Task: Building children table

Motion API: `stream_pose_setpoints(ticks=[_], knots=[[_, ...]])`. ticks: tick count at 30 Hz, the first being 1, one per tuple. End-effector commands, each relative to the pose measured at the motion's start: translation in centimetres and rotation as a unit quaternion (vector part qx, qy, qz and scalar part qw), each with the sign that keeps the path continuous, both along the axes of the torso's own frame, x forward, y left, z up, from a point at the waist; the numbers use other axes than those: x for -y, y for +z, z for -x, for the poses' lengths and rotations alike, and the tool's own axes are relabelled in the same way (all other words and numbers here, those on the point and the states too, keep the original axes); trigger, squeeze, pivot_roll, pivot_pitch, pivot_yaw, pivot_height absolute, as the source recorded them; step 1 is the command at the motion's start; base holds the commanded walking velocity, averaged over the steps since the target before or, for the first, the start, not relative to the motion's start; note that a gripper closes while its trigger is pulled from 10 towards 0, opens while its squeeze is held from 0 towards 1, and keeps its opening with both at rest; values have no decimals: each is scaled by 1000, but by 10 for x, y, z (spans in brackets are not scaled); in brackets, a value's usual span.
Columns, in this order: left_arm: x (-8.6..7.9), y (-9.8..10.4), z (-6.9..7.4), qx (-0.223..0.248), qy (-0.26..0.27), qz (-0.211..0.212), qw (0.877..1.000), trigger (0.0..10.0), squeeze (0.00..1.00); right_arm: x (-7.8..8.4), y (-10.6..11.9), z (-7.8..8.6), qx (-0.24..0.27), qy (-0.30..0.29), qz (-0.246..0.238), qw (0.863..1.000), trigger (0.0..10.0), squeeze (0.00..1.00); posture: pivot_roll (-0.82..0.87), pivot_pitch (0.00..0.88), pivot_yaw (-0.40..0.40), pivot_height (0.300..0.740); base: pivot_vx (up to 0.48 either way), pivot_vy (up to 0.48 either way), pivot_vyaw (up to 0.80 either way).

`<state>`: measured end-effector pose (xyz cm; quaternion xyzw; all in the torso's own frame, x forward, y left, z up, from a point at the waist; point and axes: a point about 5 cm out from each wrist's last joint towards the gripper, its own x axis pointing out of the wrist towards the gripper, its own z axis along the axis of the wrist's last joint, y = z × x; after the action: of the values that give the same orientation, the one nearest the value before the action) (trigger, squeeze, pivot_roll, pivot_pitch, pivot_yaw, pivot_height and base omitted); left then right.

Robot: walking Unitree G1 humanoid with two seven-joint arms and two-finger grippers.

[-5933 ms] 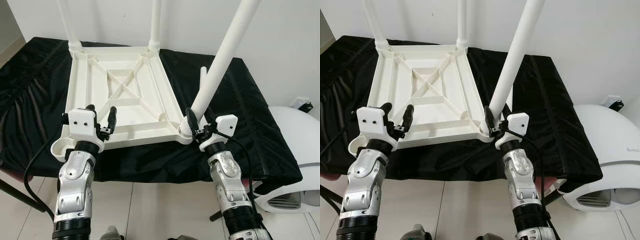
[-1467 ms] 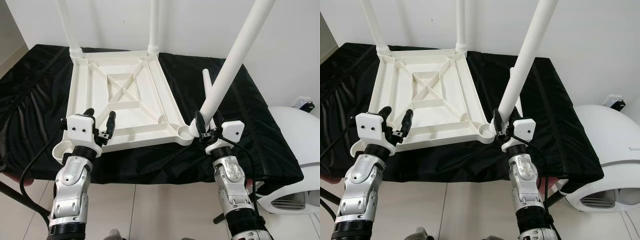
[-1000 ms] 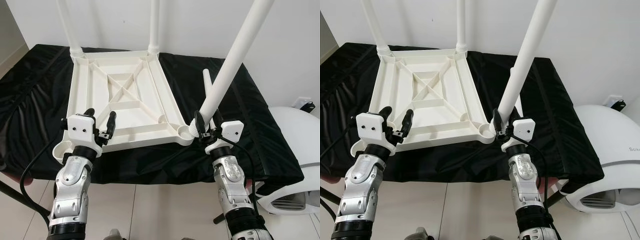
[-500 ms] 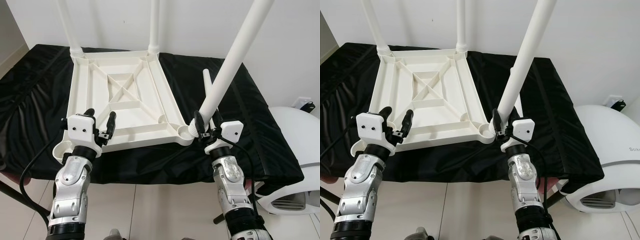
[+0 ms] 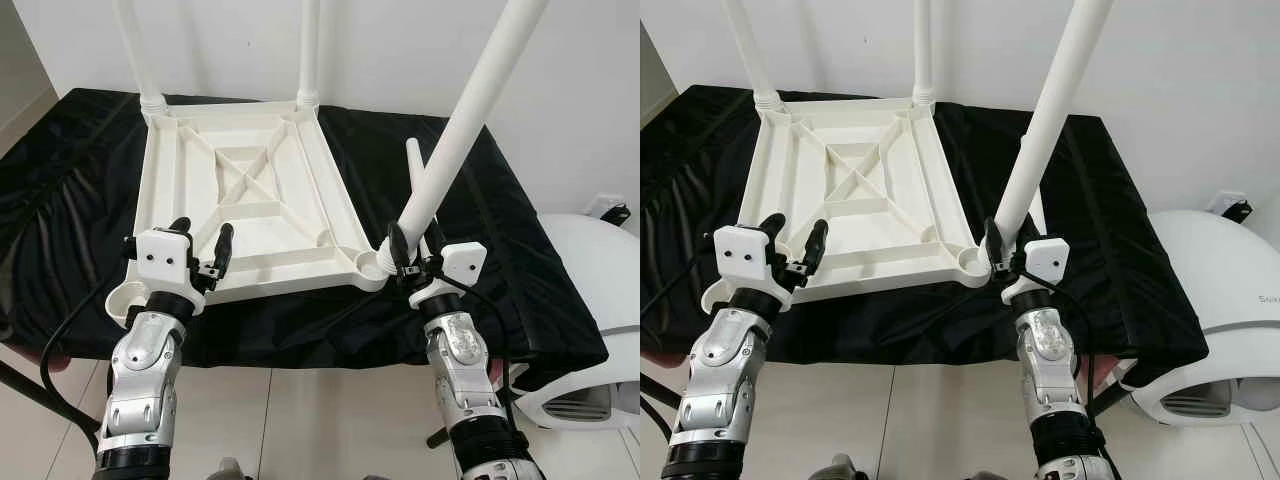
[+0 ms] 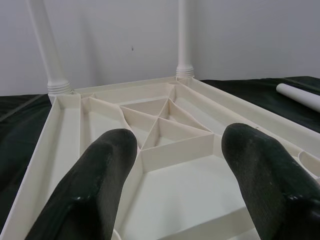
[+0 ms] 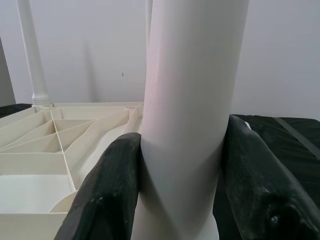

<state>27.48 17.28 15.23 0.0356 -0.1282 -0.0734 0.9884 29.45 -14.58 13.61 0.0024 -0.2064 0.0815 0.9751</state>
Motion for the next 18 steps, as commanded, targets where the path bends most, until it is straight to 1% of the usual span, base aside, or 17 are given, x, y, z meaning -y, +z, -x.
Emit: stream_pose_setpoints(ticks=[1,11,15,18], knots=[[0,1,0,5,24,10,1000,10000,0,2,3,-2,8,2,5,1000,10000,0,89,0,-34,740,0,0,0],[-1,-8,3,-6,29,10,1000,10000,0,4,2,-3,5,2,9,1000,10000,0,83,0,-40,740,0,0,0],[-6,-24,7,-30,35,4,999,10000,0,5,-5,-1,-7,-2,11,1000,10000,0,83,0,-39,740,0,0,0],[-9,-29,8,-35,39,7,999,10000,0,6,-6,-2,-10,-3,11,1000,10000,0,83,0,-39,740,0,0,0]])
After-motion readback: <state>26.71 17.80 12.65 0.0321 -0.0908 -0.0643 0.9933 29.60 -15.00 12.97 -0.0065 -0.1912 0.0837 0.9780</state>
